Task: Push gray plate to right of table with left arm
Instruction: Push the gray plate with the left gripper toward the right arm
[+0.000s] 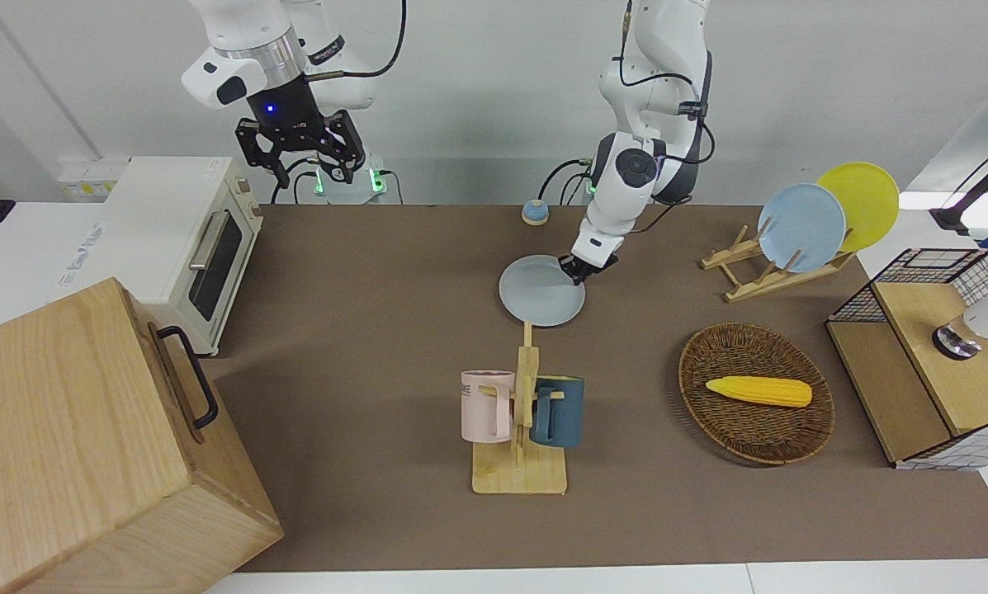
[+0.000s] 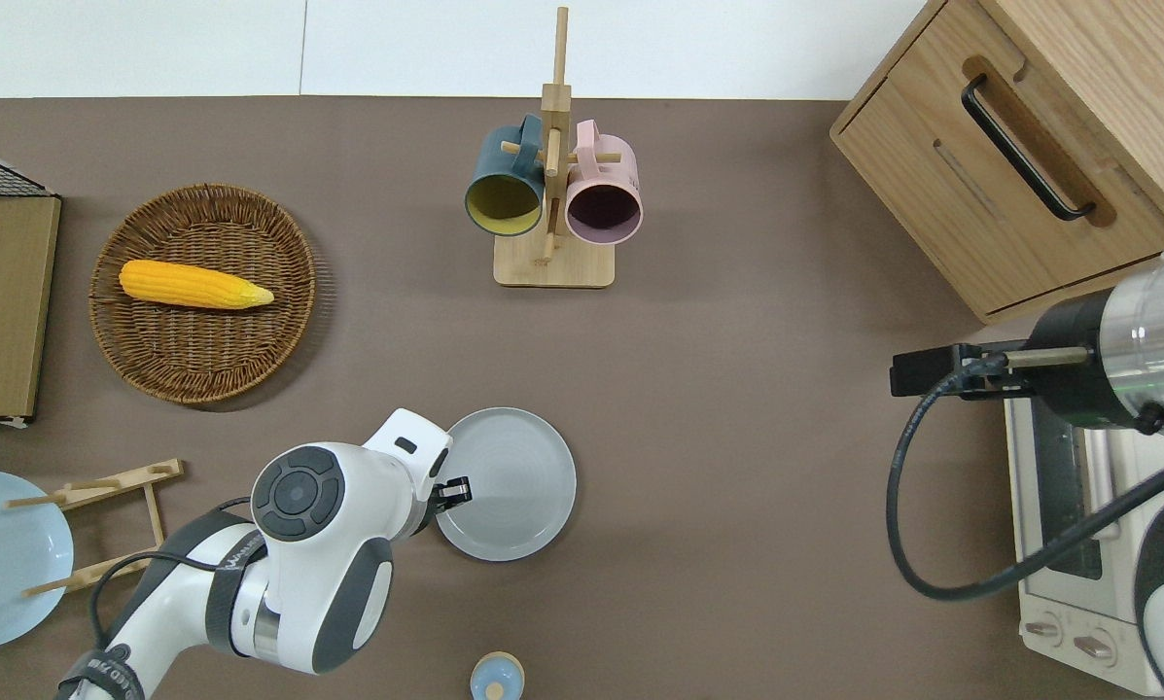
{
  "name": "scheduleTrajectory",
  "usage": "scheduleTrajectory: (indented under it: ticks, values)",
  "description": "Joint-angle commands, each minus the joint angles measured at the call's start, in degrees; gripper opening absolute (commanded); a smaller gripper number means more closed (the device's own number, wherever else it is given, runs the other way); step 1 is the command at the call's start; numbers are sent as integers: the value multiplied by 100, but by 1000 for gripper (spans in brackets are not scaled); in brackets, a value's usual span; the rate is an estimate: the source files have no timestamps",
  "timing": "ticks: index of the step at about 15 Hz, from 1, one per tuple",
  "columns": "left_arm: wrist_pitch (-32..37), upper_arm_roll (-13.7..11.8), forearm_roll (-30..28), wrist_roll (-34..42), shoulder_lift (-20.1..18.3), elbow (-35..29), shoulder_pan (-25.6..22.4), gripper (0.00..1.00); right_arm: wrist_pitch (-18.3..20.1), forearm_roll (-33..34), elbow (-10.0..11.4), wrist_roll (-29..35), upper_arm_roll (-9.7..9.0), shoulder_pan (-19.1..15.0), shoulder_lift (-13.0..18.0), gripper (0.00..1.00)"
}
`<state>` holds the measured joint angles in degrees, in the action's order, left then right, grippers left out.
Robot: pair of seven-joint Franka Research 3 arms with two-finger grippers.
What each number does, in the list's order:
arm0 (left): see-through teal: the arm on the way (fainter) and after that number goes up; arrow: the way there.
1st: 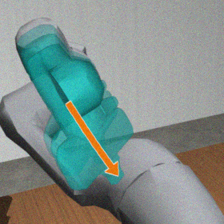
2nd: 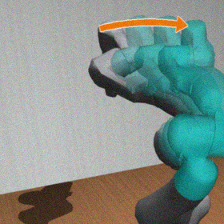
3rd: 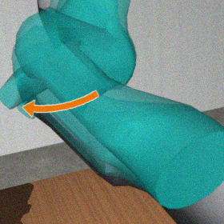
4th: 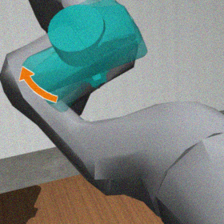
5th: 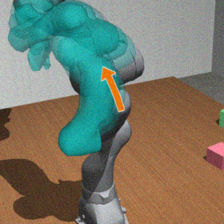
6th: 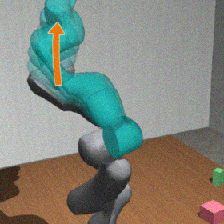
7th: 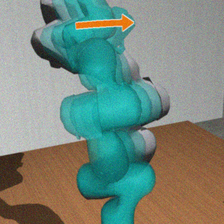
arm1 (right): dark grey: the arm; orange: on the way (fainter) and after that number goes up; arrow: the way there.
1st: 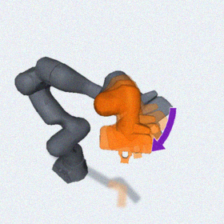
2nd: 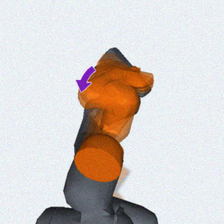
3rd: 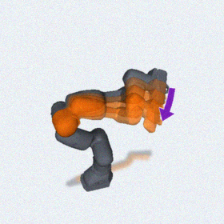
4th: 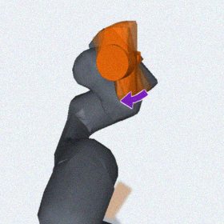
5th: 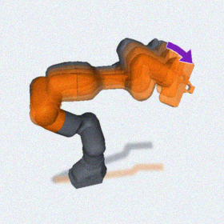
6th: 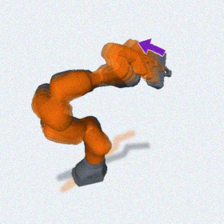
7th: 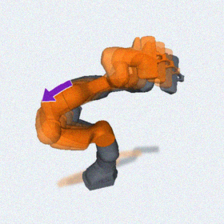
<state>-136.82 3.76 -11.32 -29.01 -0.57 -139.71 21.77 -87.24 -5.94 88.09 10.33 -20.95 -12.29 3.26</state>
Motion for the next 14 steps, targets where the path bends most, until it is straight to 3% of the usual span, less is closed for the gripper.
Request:
scheduleTrajectory:
  ticks: [1, 7, 14]
  values:
    - [-230, 203, -81, -455, 171, 48, 108, 0, 31, -92, -81, 12, -23, -37, -36, 996]
    - [-433, 642, -116, -965, 417, 294, 108, 0, 31, -92, -81, 12, -23, -37, -36, 996]
    - [-494, 845, -125, -1150, 531, 453, 108, 0, 31, -92, -81, 12, -23, -37, -36, 996]
